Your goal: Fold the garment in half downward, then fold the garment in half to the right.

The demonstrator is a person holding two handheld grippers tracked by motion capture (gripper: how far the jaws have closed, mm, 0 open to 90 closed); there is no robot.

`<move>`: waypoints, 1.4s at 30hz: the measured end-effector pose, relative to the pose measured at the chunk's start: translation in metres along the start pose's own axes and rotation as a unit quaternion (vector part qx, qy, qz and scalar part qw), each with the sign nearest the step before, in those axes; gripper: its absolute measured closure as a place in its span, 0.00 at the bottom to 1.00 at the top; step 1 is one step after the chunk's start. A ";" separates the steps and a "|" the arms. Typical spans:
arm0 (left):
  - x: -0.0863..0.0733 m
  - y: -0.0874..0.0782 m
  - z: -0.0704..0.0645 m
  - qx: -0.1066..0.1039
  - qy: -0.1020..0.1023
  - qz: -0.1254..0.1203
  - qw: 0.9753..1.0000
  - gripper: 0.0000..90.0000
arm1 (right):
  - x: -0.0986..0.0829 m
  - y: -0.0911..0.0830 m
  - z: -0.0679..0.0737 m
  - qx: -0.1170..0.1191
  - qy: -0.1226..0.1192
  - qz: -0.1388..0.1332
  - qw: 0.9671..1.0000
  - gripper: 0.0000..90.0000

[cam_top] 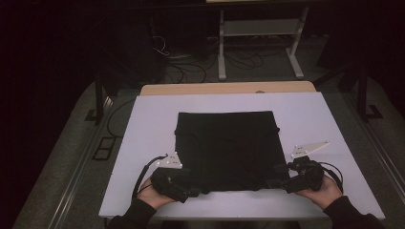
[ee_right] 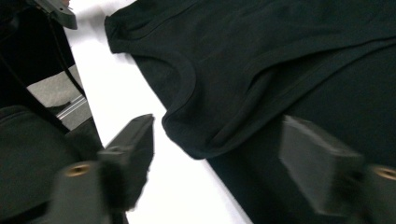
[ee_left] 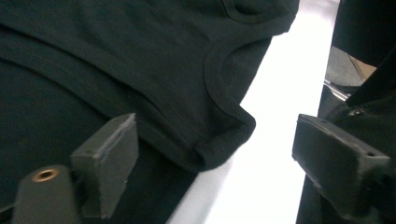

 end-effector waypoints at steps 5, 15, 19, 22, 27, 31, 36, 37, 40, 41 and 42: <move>0.000 -0.002 0.003 0.007 -0.007 -0.017 1.000 0.03 | 0.003 -0.001 0.000 -0.017 0.004 -0.012 1.000 0.12; -0.002 -0.007 0.008 0.030 -0.003 -0.035 0.999 0.00 | 0.015 0.005 -0.002 -0.054 -0.006 -0.018 0.998 0.00; -0.003 -0.011 0.009 0.037 -0.001 -0.046 0.998 0.00 | 0.021 0.004 -0.005 -0.055 -0.007 -0.022 0.998 0.00; -0.003 -0.013 0.009 0.047 0.001 -0.051 0.998 0.00 | 0.025 0.003 -0.007 -0.058 -0.011 -0.025 0.998 0.00; -0.005 -0.017 0.011 0.056 0.004 -0.061 0.997 0.00 | 0.033 0.003 -0.012 -0.062 -0.010 -0.032 0.998 0.00; -0.007 -0.021 0.013 0.064 0.003 -0.068 0.996 0.00 | 0.040 0.004 -0.016 -0.064 -0.011 -0.038 0.997 0.00; -0.010 -0.027 0.015 0.072 0.001 -0.075 0.995 0.00 | 0.050 0.007 -0.019 -0.064 -0.013 -0.040 0.997 0.00; -0.011 -0.028 0.015 0.073 0.001 -0.076 0.994 0.00 | 0.052 0.009 -0.020 -0.065 -0.015 -0.041 0.997 0.00; -0.013 -0.031 0.016 0.079 -0.001 -0.083 0.993 0.00 | 0.059 0.012 -0.020 -0.066 -0.018 -0.042 0.997 0.00; -0.014 -0.032 0.017 0.080 -0.002 -0.085 0.993 0.00 | 0.062 0.013 -0.021 -0.067 -0.021 -0.043 0.997 0.00; -0.014 -0.033 0.017 0.081 -0.002 -0.086 0.993 0.00 | 0.064 0.014 -0.021 -0.067 -0.020 -0.044 0.997 0.00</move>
Point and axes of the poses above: each handheld gripper's, and its own axes: y roughly forward along the jaws, x roughly out of its top, z roughly to its left, the point moved 1 cm from there along y, roughly forward along the jaws, and after that the axes turned 14 degrees about -x, right-handed, at the moved point
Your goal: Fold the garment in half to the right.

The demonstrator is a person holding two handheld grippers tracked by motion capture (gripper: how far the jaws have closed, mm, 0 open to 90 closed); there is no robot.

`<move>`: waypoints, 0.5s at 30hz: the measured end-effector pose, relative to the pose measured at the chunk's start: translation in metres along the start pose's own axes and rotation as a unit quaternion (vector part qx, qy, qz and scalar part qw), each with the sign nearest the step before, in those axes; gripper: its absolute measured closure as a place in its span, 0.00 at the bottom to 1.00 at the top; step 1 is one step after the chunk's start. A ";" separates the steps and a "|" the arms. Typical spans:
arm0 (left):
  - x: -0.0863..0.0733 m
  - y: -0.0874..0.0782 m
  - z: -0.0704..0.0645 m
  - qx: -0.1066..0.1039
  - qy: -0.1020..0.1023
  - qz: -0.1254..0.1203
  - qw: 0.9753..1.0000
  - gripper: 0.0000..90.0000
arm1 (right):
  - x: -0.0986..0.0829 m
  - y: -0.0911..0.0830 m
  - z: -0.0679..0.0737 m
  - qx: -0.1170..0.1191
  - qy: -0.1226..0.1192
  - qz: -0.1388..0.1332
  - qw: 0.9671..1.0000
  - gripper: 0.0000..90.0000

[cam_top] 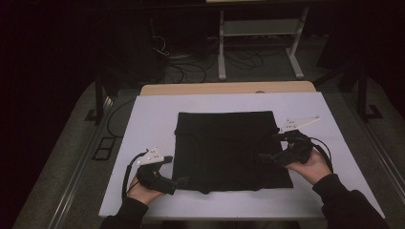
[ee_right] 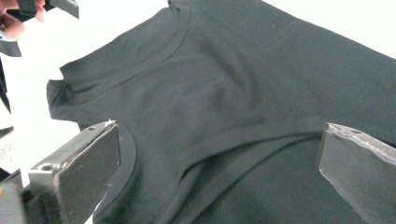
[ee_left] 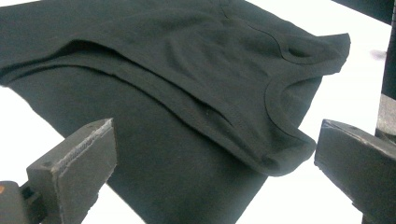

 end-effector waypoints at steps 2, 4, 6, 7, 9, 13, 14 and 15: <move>-0.001 -0.001 0.001 0.002 -0.001 0.001 1.000 0.00 | 0.006 0.002 -0.001 -0.003 -0.005 0.000 1.000 0.00; -0.002 -0.002 0.001 0.004 -0.002 0.003 1.000 0.00 | 0.013 0.005 -0.001 -0.003 -0.007 0.000 1.000 0.00; -0.004 -0.002 0.002 0.005 -0.002 0.004 1.000 0.00 | 0.021 0.007 -0.002 -0.005 -0.012 0.000 1.000 0.00; -0.004 -0.002 0.002 0.006 -0.003 0.004 1.000 0.00 | 0.024 0.008 -0.002 -0.006 -0.014 -0.001 1.000 0.00; -0.005 -0.003 0.002 0.007 -0.004 0.005 1.000 0.00 | 0.032 0.010 -0.001 -0.008 -0.019 -0.001 1.000 0.00; -0.007 -0.003 0.002 0.009 -0.001 0.008 1.000 0.00 | 0.045 0.016 -0.001 -0.010 -0.026 -0.002 1.000 0.00; -0.007 -0.003 0.002 0.009 -0.002 0.008 1.000 0.00 | 0.048 0.018 -0.001 -0.009 -0.028 -0.002 1.000 0.00; -0.008 -0.003 0.003 0.009 -0.001 0.008 1.000 0.00 | 0.051 0.020 -0.001 -0.009 -0.029 -0.002 1.000 0.00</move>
Point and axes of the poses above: each handheld gripper's, and its own axes: y roughly forward along the jaws, x roughly out of its top, z roughly to its left, the point moved 1 cm from there along y, roughly forward along the jaws, and after that the axes turned 14 degrees about -x, right-handed, at the moved point
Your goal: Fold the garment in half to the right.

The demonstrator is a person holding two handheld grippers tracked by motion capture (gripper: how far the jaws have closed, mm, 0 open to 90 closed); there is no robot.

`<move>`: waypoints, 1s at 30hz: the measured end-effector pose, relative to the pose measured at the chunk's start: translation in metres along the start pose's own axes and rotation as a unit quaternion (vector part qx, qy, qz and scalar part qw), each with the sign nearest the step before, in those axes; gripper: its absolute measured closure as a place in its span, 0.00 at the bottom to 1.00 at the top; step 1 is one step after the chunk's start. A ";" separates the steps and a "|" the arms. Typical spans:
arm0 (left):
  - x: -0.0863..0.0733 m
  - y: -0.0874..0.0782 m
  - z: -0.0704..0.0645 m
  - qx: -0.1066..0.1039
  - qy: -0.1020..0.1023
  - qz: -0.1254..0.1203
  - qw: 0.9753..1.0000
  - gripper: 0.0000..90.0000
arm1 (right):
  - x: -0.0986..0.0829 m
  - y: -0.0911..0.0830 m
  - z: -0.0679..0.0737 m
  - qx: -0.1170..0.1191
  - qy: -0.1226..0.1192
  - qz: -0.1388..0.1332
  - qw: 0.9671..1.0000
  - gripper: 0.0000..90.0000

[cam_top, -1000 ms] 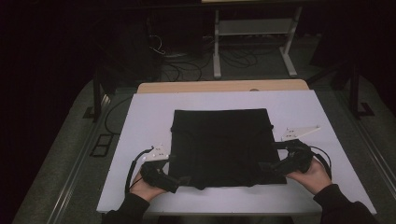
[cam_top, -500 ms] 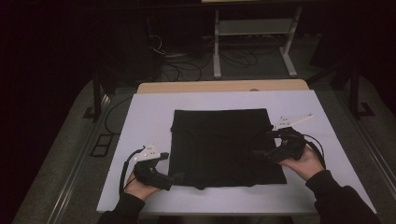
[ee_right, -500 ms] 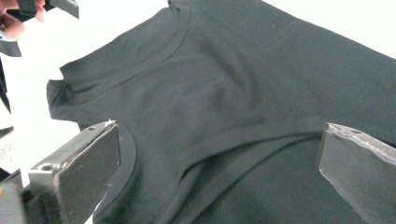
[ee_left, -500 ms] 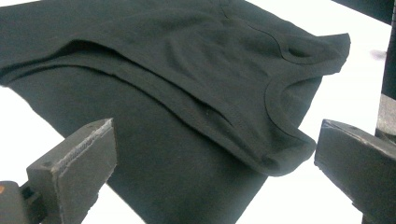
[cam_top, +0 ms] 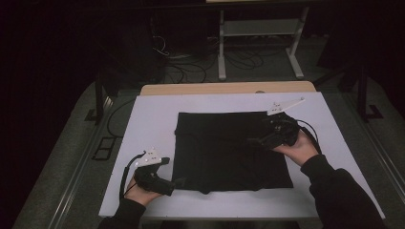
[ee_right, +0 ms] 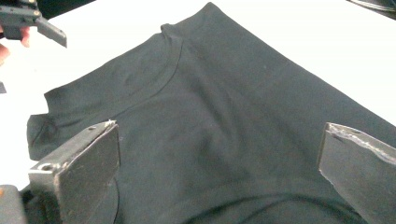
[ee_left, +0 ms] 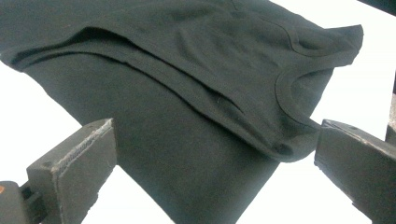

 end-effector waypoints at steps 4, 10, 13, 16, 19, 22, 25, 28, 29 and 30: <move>-0.002 0.000 0.001 0.002 0.000 0.001 1.000 0.00 | 0.012 0.008 0.000 -0.001 -0.004 -0.001 1.000 0.00; -0.004 -0.001 0.001 0.002 0.000 0.003 1.000 0.00 | 0.030 0.019 -0.001 -0.004 -0.009 0.001 1.000 0.00; -0.006 -0.002 0.001 0.002 0.003 0.009 1.000 0.00 | 0.038 0.025 -0.001 -0.002 -0.007 0.000 1.000 0.00; -0.008 -0.003 0.001 0.002 0.001 0.015 1.000 0.00 | 0.045 0.032 -0.001 -0.001 -0.010 -0.001 1.000 0.00; -0.011 -0.003 0.002 0.003 0.000 0.021 1.000 0.00 | 0.052 0.040 0.000 0.000 -0.011 0.000 1.000 0.00; -0.013 -0.003 0.002 0.003 0.000 0.029 1.000 0.00 | 0.058 0.046 0.002 0.000 -0.013 0.001 1.000 0.00; -0.014 -0.003 0.002 0.004 0.000 0.036 0.999 0.00 | 0.063 0.053 0.005 0.002 -0.018 -0.001 1.000 0.00; -0.016 -0.002 0.002 0.004 0.001 0.045 0.999 0.00 | 0.069 0.059 0.006 0.005 -0.020 0.001 1.000 0.00; -0.016 -0.001 0.002 0.004 0.001 0.050 0.999 0.00 | 0.071 0.061 0.008 0.005 -0.015 0.001 1.000 0.00; -0.017 -0.001 0.002 0.003 0.002 0.053 0.999 0.00 | 0.072 0.063 0.008 0.005 -0.019 0.001 1.000 0.00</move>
Point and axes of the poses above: each handheld gripper's, and its own axes: y roughly forward along the jaws, x roughly out of its top, z roughly to its left, the point moved 1 cm from there along y, roughly forward along the jaws, and after that the axes turned 14 degrees about -x, right-handed, at the moved point
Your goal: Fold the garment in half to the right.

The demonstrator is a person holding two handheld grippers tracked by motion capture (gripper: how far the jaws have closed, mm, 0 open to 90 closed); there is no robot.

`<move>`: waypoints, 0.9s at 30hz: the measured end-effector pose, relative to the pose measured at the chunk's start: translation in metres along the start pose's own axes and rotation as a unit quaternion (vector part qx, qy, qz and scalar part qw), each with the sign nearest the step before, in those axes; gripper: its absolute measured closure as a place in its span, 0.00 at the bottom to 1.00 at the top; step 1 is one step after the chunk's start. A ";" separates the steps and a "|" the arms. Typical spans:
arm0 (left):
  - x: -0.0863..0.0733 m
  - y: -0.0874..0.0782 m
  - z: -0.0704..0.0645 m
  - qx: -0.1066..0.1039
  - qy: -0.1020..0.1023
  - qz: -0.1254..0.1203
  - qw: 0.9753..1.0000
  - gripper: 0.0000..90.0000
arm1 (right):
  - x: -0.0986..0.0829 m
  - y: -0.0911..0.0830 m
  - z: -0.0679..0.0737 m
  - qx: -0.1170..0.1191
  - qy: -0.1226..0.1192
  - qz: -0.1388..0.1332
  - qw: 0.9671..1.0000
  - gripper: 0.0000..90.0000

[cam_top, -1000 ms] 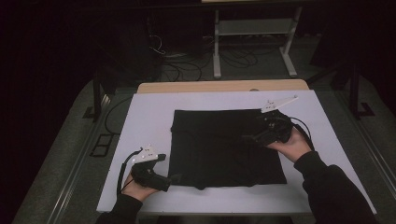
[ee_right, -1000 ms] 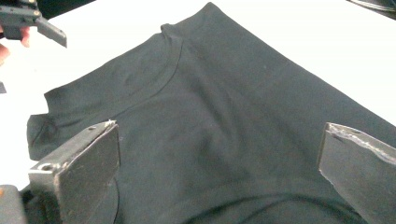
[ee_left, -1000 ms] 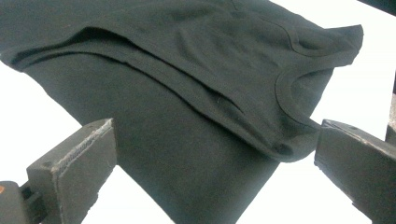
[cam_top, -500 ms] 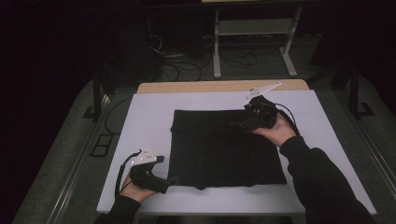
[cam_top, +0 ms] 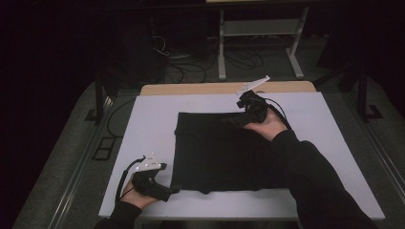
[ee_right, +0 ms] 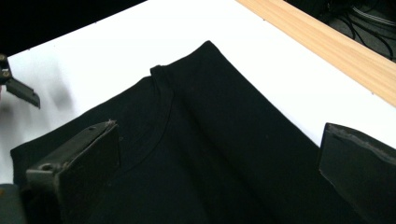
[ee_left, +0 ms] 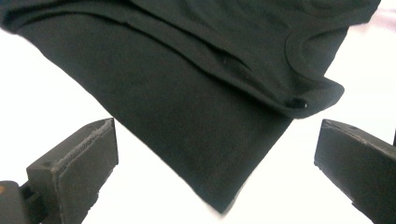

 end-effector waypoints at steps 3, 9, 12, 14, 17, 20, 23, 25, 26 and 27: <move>-0.001 0.001 0.000 0.000 -0.001 0.010 1.000 0.00 | 0.005 0.006 0.002 0.001 0.001 0.000 1.000 0.00; -0.004 0.006 0.000 -0.004 -0.001 0.025 1.000 0.00 | 0.013 0.018 0.004 0.003 0.001 -0.003 1.000 0.00; -0.004 0.008 0.001 -0.007 0.002 0.038 0.999 0.00 | 0.015 0.024 0.005 0.003 0.000 -0.002 1.000 0.00; -0.005 0.009 0.001 -0.006 0.000 0.036 0.999 0.00 | 0.017 0.028 0.006 0.003 0.000 -0.002 1.000 0.00; -0.005 0.010 0.002 -0.010 0.002 0.043 0.999 0.00 | 0.021 0.034 0.007 0.002 0.000 -0.001 1.000 0.00; -0.005 0.013 0.002 -0.013 0.002 0.052 0.999 0.00 | 0.023 0.040 0.008 0.001 0.001 -0.004 1.000 0.00; -0.006 0.015 0.002 -0.015 0.002 0.064 0.998 0.00 | 0.025 0.046 0.008 -0.001 0.003 -0.003 1.000 0.00; -0.005 0.015 0.003 -0.014 0.013 0.075 0.997 0.00 | 0.026 0.050 0.009 -0.001 0.004 -0.001 1.000 0.00; -0.005 0.016 0.002 -0.014 0.009 0.071 0.997 0.00 | 0.027 0.052 0.009 -0.001 0.004 0.000 1.000 0.00; -0.005 0.016 0.003 -0.014 0.010 0.072 0.997 0.00 | 0.028 0.054 0.009 -0.001 0.004 0.002 1.000 0.00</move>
Point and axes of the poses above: each handheld gripper's, and its own axes: y roughly forward along the jaws, x roughly out of its top, z roughly to its left, the point moved 1 cm from there along y, roughly forward along the jaws, and after that the axes turned 14 degrees about -x, right-handed, at the moved point
